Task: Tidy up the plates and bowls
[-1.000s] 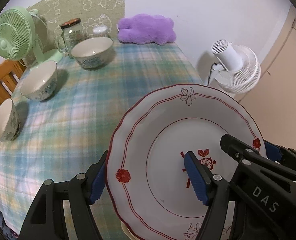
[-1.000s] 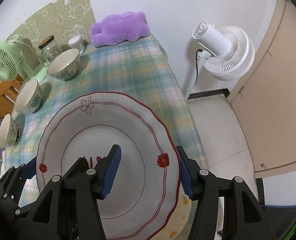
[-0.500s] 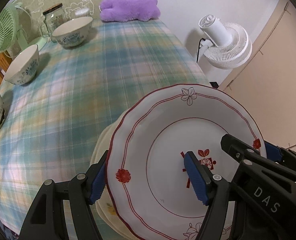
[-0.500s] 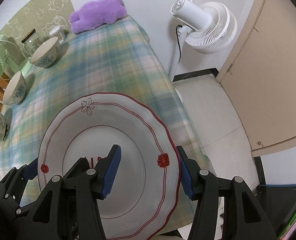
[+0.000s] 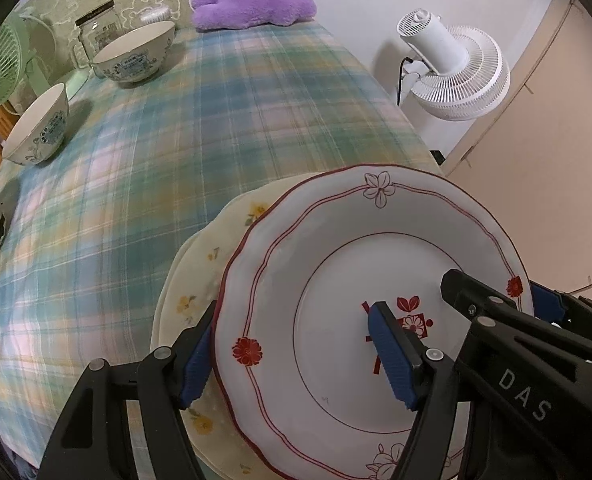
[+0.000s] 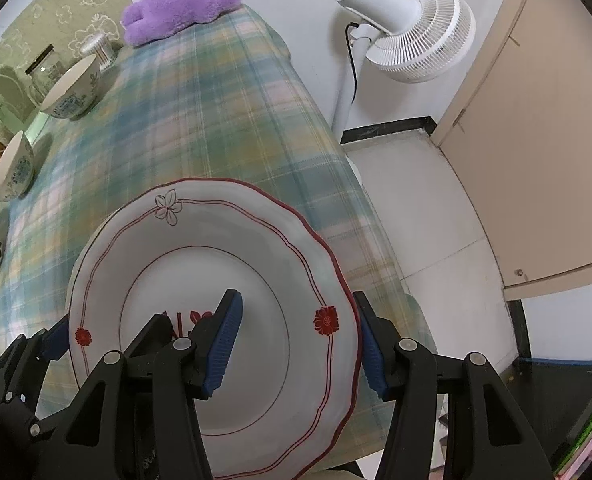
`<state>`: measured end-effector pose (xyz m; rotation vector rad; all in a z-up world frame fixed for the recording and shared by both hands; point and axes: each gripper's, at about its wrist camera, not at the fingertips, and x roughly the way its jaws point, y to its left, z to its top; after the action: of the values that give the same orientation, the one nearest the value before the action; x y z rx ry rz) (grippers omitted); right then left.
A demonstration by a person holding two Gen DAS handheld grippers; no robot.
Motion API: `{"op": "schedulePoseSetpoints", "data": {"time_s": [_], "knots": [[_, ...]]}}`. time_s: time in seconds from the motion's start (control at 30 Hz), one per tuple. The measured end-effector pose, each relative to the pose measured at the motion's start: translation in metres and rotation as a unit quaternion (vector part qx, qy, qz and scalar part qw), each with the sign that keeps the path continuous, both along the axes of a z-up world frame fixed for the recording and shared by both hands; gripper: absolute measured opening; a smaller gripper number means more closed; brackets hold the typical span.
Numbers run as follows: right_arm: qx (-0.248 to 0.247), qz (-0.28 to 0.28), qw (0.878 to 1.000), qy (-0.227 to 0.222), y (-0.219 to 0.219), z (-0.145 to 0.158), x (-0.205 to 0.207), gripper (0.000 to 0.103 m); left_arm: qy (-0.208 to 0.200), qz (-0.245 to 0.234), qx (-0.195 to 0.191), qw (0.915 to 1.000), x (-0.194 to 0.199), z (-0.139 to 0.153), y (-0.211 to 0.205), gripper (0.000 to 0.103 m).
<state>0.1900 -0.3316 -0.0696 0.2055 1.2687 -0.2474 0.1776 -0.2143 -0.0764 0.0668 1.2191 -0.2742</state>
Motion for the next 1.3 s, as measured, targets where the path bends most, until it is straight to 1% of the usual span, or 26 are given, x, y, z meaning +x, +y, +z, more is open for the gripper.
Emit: {"op": "schedulePoseSetpoints", "data": {"time_s": [0.13,0.23,0.33,0.37,0.4,0.47,0.5,0.63,0.73,0.77,0.9,0.97,1.07,1.17,1.27,1.3], "knots": [[0.001,0.0,1.0,0.0,0.0,0.0,0.0,0.058,-0.002,0.004,0.005,1.0,0.0,-0.001,-0.002,0.073],[0.011,0.01,1.0,-0.001,-0.002,0.0,-0.002,0.058,-0.002,0.006,0.01,0.9999,-0.001,0.0,-0.003,0.073],[-0.008,0.012,1.0,-0.014,-0.006,0.008,-0.006,0.058,-0.008,0.008,0.016,0.9998,-0.001,0.002,-0.004,0.073],[-0.01,0.009,1.0,-0.02,-0.007,0.01,-0.007,0.057,-0.013,0.007,0.024,0.9996,-0.001,0.003,-0.005,0.073],[-0.01,0.005,1.0,-0.028,-0.01,0.014,-0.009,0.046,-0.02,0.004,0.035,0.9992,-0.002,0.004,-0.006,0.073],[-0.009,0.003,0.999,-0.031,-0.012,0.017,-0.01,0.033,-0.023,0.006,0.041,0.9989,-0.002,0.003,-0.006,0.073],[-0.008,0.006,0.999,-0.033,-0.012,0.018,-0.01,0.025,-0.024,0.008,0.045,0.9987,-0.001,0.003,-0.006,0.073],[-0.014,0.027,0.999,-0.021,-0.004,0.011,-0.006,0.019,-0.028,0.016,0.059,0.9978,0.0,0.003,-0.002,0.072],[0.0,0.032,0.999,-0.026,-0.001,0.011,-0.004,0.017,-0.027,0.013,0.067,0.9973,-0.001,0.002,-0.002,0.072],[0.01,0.042,0.999,-0.028,0.002,0.012,-0.003,0.013,-0.027,0.011,0.07,0.9971,-0.002,0.002,-0.003,0.072],[0.032,0.069,0.997,-0.015,0.023,0.004,0.004,0.014,-0.029,0.013,0.081,0.9962,-0.002,0.001,-0.001,0.072],[0.044,0.065,0.997,-0.013,0.026,-0.001,0.006,0.014,-0.031,0.012,0.085,0.9958,-0.002,0.0,0.0,0.072],[0.047,0.066,0.997,-0.008,0.027,-0.006,0.008,0.014,-0.033,0.009,0.085,0.9958,-0.003,0.0,0.0,0.073],[0.048,0.066,0.997,-0.002,0.026,-0.01,0.011,0.013,-0.032,0.007,0.082,0.9961,-0.002,0.0,0.0,0.074],[0.049,0.073,0.996,-0.006,0.026,-0.007,0.013,0.014,-0.027,0.014,0.067,0.9973,0.001,0.003,0.004,0.076],[0.05,0.076,0.996,-0.008,0.025,-0.006,0.014,0.013,-0.027,0.017,0.066,0.9973,0.002,0.005,0.005,0.079]]}}
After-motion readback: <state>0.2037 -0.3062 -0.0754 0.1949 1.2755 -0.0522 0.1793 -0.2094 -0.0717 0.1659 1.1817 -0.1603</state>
